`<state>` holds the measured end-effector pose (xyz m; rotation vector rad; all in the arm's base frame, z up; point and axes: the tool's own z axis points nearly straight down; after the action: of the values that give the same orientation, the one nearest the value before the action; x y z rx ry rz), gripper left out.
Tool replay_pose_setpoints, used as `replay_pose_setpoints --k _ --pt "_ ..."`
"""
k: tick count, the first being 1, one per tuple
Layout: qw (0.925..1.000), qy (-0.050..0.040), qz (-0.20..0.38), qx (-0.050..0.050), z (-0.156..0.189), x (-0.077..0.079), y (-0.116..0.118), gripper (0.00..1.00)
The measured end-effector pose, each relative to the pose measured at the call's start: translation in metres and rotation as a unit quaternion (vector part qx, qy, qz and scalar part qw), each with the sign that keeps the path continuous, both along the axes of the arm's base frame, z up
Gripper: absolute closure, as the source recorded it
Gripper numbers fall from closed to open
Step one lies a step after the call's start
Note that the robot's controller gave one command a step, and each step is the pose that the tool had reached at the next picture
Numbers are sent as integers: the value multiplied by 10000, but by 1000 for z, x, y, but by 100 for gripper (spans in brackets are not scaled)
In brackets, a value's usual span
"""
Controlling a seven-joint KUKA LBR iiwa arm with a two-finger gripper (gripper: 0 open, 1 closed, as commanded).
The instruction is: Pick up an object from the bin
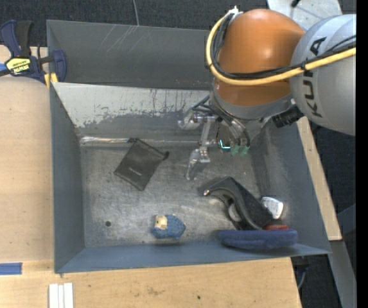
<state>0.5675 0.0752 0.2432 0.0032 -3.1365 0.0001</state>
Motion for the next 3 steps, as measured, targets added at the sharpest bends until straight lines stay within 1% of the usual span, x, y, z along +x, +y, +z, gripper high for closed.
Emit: replay_pose_setpoints --k 1,2,3 --pt "9748 -52 2230 2 -170 40 50 0" --pt "9279 -60 3727 2 -142 53 28 0" --pt "8976 -55 4408 9 -142 58 35 0"
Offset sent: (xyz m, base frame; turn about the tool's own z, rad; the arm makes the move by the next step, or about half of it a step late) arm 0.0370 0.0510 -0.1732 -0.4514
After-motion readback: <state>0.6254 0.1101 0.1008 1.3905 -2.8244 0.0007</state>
